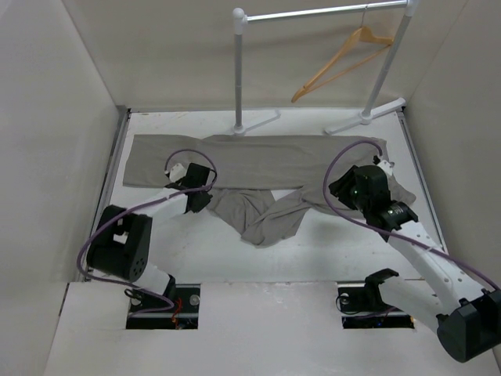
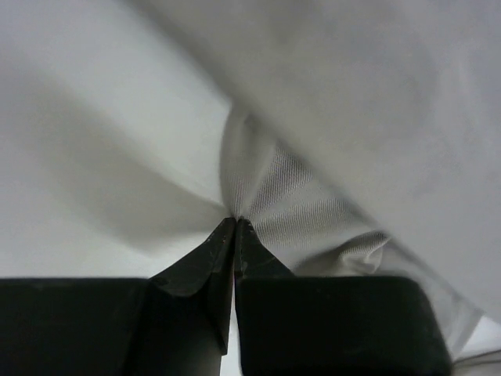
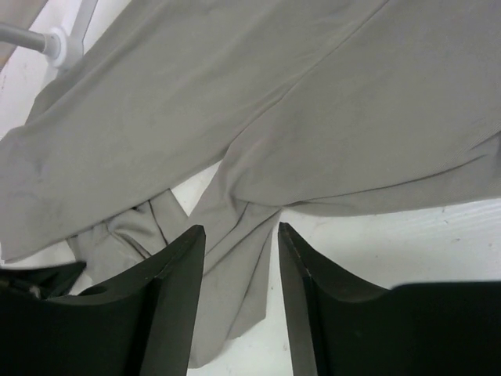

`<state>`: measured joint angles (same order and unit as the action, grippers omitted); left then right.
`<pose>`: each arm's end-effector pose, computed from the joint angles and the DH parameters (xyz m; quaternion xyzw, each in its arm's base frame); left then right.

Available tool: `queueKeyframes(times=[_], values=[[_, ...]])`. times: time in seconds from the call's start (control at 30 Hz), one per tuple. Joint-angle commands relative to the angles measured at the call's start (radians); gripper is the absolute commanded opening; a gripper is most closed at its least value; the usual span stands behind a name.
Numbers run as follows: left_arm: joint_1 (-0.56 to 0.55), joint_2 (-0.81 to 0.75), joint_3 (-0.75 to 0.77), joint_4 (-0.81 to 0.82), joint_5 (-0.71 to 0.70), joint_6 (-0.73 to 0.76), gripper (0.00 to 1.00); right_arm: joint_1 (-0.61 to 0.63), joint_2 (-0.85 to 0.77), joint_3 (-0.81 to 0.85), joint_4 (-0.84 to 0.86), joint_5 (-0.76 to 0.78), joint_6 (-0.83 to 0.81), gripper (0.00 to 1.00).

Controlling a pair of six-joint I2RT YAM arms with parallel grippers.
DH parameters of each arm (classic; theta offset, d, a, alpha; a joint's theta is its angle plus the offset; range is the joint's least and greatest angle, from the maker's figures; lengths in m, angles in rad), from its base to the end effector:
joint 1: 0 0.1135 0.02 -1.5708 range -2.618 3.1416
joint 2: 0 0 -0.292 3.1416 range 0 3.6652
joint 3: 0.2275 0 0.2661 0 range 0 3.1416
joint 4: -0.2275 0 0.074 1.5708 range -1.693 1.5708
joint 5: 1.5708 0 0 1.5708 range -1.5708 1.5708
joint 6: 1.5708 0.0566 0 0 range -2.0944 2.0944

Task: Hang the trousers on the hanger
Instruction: Flatten out the trousers at the center of the board.

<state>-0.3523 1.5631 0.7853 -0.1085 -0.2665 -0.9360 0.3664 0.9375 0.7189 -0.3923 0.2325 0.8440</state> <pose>0.3110 -0.0985 0.1667 -0.3113 0.8813 -0.0997 0.3411 0.2091 0.0663 0.2772 0.2604 0.8434 0.1763 0.4357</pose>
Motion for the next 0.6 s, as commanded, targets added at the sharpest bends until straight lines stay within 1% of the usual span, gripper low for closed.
queueKeyframes(times=[0.0, 0.07, 0.2, 0.3, 0.4, 0.47, 0.57], values=[[-0.017, -0.182, -0.063, -0.210, -0.069, -0.067, 0.01, 0.009, 0.009, 0.011, 0.016, 0.014, 0.004, 0.49], [-0.026, -0.273, -0.086, -0.296, -0.083, -0.090, 0.01, 0.024, 0.047, 0.017, 0.027, 0.011, -0.009, 0.53], [-0.027, -0.402, -0.144, -0.448, -0.102, -0.136, 0.01, 0.045, 0.086, 0.025, 0.049, 0.008, -0.019, 0.60], [0.008, -0.509, -0.201, -0.554, -0.123, -0.167, 0.01, 0.049, 0.093, 0.028, 0.040, 0.011, -0.036, 0.63], [0.069, -0.639, -0.227, -0.701, -0.192, -0.173, 0.01, 0.041, 0.061, 0.005, 0.021, 0.007, -0.040, 0.66], [0.133, -0.733, -0.235, -0.785, -0.236, -0.164, 0.01, 0.027, 0.020, -0.018, 0.001, 0.007, -0.040, 0.66], [0.248, -0.796, -0.236, -0.801, -0.234, -0.133, 0.06, 0.006, -0.037, -0.053, -0.023, -0.007, -0.034, 0.67]])
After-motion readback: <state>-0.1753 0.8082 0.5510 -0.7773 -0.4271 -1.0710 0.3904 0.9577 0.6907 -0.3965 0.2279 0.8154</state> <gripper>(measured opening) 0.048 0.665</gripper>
